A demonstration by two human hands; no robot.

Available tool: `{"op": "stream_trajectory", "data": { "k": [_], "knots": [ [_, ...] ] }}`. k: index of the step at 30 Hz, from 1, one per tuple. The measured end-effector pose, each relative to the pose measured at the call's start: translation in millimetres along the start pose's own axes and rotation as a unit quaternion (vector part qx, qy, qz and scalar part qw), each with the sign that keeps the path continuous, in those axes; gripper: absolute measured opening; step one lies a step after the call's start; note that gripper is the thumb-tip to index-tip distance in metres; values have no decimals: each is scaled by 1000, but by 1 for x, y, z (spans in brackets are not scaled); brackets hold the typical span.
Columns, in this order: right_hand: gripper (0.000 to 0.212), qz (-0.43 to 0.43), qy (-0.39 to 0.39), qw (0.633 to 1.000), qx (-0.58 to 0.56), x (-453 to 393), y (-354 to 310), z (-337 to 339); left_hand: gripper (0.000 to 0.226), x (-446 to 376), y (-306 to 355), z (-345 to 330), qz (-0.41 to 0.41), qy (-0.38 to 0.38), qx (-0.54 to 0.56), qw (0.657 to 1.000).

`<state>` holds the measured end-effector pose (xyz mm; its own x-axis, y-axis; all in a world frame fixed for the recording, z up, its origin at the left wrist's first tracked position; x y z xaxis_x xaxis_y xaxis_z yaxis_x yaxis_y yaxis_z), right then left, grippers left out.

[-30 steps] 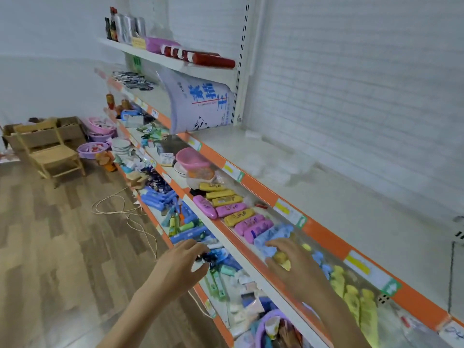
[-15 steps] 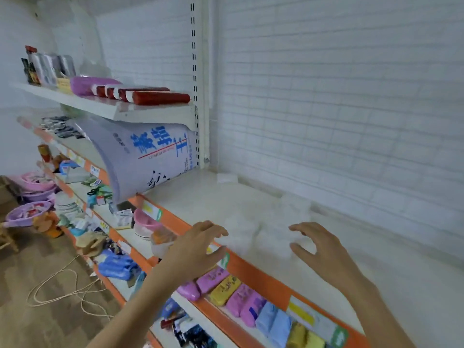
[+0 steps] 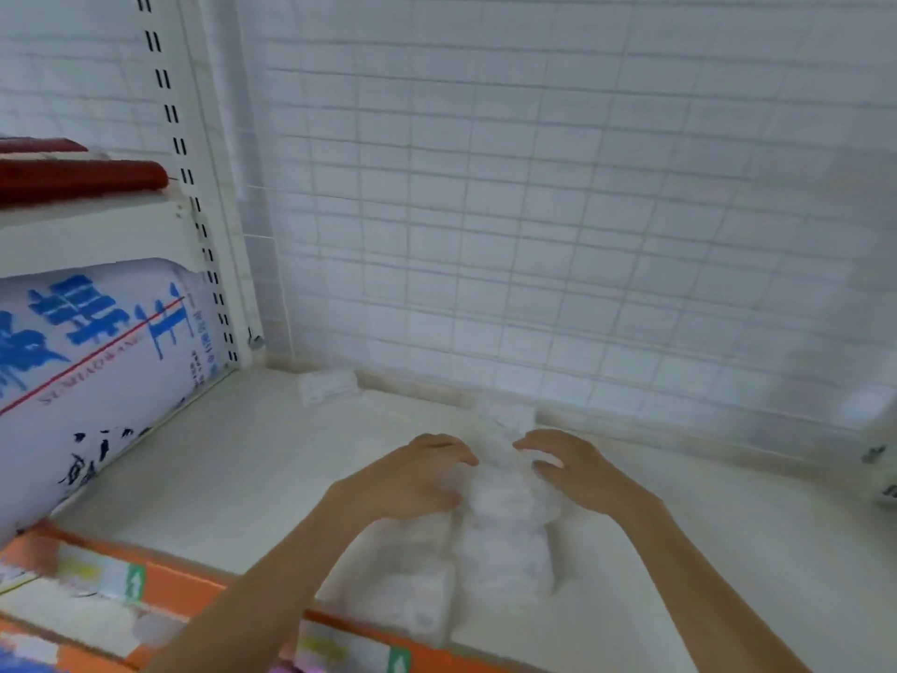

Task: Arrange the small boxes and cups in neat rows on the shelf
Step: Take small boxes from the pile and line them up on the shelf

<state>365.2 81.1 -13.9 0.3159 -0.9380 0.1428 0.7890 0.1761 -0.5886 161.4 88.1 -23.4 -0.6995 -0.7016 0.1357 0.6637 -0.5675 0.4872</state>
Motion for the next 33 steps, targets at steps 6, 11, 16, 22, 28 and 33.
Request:
{"op": "stream_trajectory", "data": {
  "k": [6,11,16,22,28,33],
  "knots": [
    [43,-61,31,998,0,-17,2,-17,56,-24,-24,8,-29,-64,38,997],
    [39,-67,113,991,-29,-22,-7,-34,51,-21,-46,15,-74,-40,107,991],
    [37,-60,159,979,-112,-12,-1,-43,70,-25,-17,-4,-155,-120,58,979],
    [45,-47,173,982,-53,-3,3,-42,55,-27,-28,-6,-145,-11,74,987],
    [40,-63,197,978,-27,5,7,-38,58,-17,-51,14,-92,87,57,990],
    [29,-52,280,957,-63,12,1,-27,44,-16,-62,22,-73,130,89,985]
  ]
}}
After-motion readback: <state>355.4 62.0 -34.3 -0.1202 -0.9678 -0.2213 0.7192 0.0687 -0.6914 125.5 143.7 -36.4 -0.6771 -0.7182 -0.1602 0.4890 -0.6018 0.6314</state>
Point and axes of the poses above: each hand's wrist, its own x-axis away from the middle knuckle, its own z-axis out of the back of the hand, y = z × x, the point moved 4 cm from there along -x, towards the middle knuckle, and after that the axes turned 9 degrees about -y, right-handed, at the moved point
